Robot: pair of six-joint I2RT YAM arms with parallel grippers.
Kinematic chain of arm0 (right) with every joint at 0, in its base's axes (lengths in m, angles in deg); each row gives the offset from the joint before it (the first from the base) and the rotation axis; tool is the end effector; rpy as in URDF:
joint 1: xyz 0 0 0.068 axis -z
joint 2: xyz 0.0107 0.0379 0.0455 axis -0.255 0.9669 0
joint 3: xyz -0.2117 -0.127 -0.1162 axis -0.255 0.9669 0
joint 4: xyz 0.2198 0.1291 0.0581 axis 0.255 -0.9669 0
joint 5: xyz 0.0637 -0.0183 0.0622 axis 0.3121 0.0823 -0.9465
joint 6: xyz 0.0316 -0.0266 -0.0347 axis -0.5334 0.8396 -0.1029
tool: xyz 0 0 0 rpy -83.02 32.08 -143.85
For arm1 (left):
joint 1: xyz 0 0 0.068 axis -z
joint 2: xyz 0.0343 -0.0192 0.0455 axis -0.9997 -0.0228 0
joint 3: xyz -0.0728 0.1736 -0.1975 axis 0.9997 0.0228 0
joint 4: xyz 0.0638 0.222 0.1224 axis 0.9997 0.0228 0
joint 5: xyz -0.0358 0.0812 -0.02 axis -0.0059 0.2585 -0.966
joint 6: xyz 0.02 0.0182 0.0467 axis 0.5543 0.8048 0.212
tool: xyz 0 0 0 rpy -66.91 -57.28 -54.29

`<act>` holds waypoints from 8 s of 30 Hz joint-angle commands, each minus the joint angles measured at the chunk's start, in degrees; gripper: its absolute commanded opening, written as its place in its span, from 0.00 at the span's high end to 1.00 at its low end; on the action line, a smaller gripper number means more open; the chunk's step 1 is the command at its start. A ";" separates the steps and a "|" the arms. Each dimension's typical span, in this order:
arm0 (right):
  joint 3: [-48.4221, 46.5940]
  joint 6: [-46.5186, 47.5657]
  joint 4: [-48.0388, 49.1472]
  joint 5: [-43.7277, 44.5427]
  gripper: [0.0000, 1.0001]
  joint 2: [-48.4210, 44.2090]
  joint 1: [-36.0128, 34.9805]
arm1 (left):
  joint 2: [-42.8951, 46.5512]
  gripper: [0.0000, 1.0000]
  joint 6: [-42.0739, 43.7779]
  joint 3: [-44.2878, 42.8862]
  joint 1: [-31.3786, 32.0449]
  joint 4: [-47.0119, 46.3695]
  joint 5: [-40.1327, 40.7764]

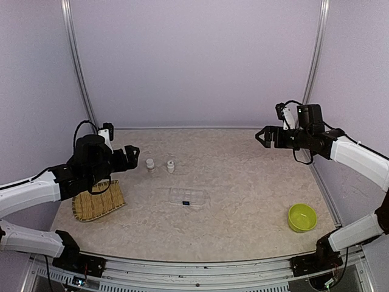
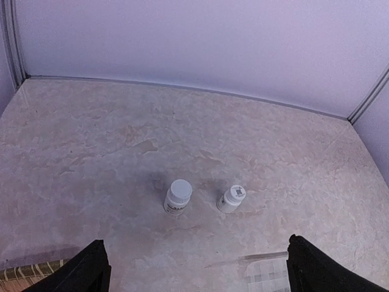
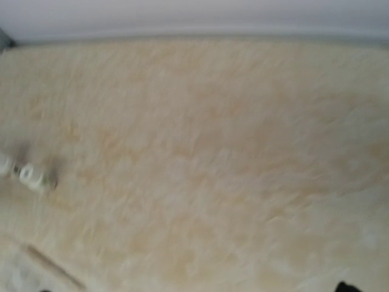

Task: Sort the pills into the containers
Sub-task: Pick up the pill container from the center of the board, then open the lid of the pill container.

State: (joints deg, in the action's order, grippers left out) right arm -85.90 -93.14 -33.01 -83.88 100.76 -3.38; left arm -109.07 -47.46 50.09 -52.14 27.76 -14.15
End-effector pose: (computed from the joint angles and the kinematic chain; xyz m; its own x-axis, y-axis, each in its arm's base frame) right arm 0.2802 0.0998 0.3085 -0.5853 0.1171 -0.8024 -0.3224 0.8743 0.3628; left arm 0.2001 -0.1327 0.2676 -0.3966 -0.2087 -0.8940 0.1343 0.9502 -0.2814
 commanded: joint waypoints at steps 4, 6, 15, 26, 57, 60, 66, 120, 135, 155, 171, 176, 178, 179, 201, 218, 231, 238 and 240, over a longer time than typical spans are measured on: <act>-1.45 0.34 -0.44 -0.09 0.00 4.84 -6.12 | -5.18 0.01 -4.80 2.32 2.12 -2.68 2.73; -1.81 0.70 -0.25 0.36 0.00 6.39 -7.59 | -6.53 0.01 -5.00 2.71 3.11 -3.39 3.32; -3.43 4.34 1.29 -1.42 0.00 13.33 -12.92 | -14.62 0.01 -5.20 0.90 7.07 -5.48 2.73; -3.69 19.80 7.12 -3.73 0.00 19.99 -19.02 | -25.62 0.01 -4.04 -1.69 11.46 -12.71 -0.92; -16.22 46.10 1.38 -8.54 0.00 40.14 -28.03 | -12.63 0.01 -6.83 4.48 13.28 -10.38 3.15; -16.71 46.44 0.19 -8.53 0.00 40.93 -28.20 | -12.82 0.01 -6.96 4.49 13.28 -10.57 3.01; -16.26 46.67 0.41 -7.24 0.00 42.09 -29.01 | -13.64 0.01 -6.92 4.49 13.28 -10.97 3.05; -1.86 35.40 9.04 -1.75 0.40 15.32 -32.41 | -8.91 0.01 -9.06 -0.03 13.24 -15.96 -17.99; -5.53 28.55 1.15 -17.61 0.38 10.39 -32.31 | -3.87 0.01 11.81 11.18 13.10 -39.30 -30.08; -0.37 19.45 12.14 -0.71 0.41 5.39 -32.39 | -19.60 0.01 -8.05 4.58 14.16 -56.81 -41.93; 4.26 14.77 18.44 2.00 0.40 3.40 -32.59 | -26.76 0.18 -14.71 -0.12 14.16 -60.04 -42.80; 5.09 12.30 20.10 4.23 0.40 3.33 -32.65 | -27.98 0.25 -15.97 0.10 14.16 -63.41 -44.27; 5.67 10.82 21.28 4.91 0.41 3.08 -32.65 | -27.99 0.27 -16.28 0.90 14.16 -65.92 -44.25; 6.06 10.07 21.99 4.99 0.41 2.98 -32.65 | -28.11 0.28 -16.48 1.30 14.11 -67.32 -44.30; 10.26 0.09 32.93 -1.50 0.42 0.88 -32.65 | -28.79 0.28 -17.03 0.34 13.81 -66.99 -40.00; 11.33 -2.11 34.74 -1.66 0.42 4.32 -32.61 | -32.56 0.34 -19.82 -0.63 13.54 -78.54 -46.29; 12.30 -2.67 35.52 -2.52 0.43 6.09 -32.60 | -33.61 0.36 -21.94 0.36 13.28 -86.38 -48.56; 12.70 -2.47 35.12 -2.92 0.44 6.51 -32.65 | -34.87 0.37 -23.49 -0.08 13.28 -89.78 -49.98; 13.09 -2.47 35.14 -2.82 0.44 6.56 -32.63 | -34.93 0.38 -23.61 -0.17 13.28 -90.11 -50.22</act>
State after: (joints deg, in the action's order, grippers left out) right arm -74.46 -95.98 4.58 -85.87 105.72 -35.38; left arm -143.89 -70.30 50.79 -39.33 -55.34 -60.86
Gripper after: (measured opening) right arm 0.664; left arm 0.627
